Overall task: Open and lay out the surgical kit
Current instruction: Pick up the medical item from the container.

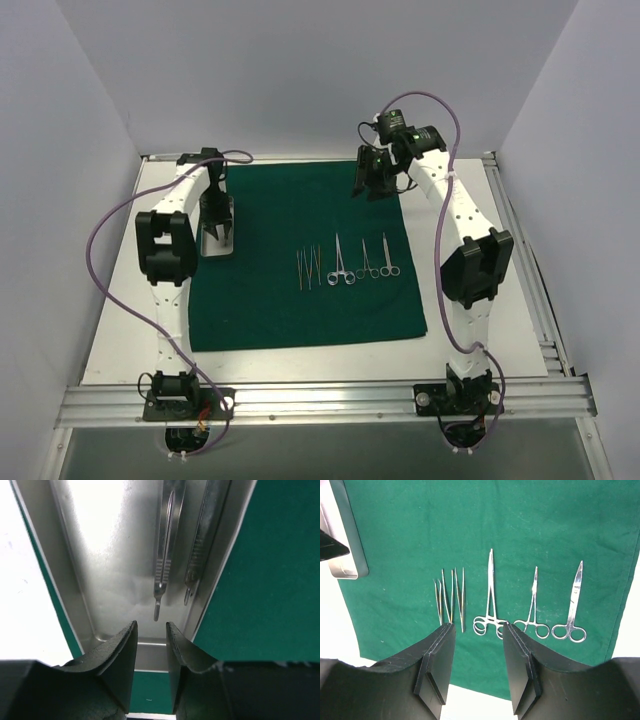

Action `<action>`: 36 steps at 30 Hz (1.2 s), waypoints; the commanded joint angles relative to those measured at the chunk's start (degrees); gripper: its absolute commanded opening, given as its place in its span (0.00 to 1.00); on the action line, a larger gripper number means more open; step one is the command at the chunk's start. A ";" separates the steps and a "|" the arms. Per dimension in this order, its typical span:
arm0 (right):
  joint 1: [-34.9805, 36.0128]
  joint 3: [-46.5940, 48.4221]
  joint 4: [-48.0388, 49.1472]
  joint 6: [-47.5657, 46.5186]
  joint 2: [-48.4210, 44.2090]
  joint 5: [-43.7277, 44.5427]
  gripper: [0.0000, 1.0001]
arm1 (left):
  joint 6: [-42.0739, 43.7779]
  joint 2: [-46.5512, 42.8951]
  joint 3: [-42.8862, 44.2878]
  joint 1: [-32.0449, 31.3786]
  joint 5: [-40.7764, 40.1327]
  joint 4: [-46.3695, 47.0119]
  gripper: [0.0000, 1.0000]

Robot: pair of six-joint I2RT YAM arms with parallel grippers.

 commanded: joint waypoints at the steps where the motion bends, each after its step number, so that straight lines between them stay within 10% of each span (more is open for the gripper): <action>1: -0.50 1.99 -2.44 0.25 0.33 0.83 0.43 | 0.28 1.40 4.09 -0.12 -0.86 0.01 0.38; 25: -0.76 -0.91 -0.85 0.34 -0.20 -0.14 0.43 | -0.60 4.83 -3.63 -1.79 -3.23 0.19 0.35; 36: -1.02 -2.23 -0.42 0.16 -1.43 0.13 0.43 | 0.45 6.06 -5.05 -0.92 -0.33 2.04 0.19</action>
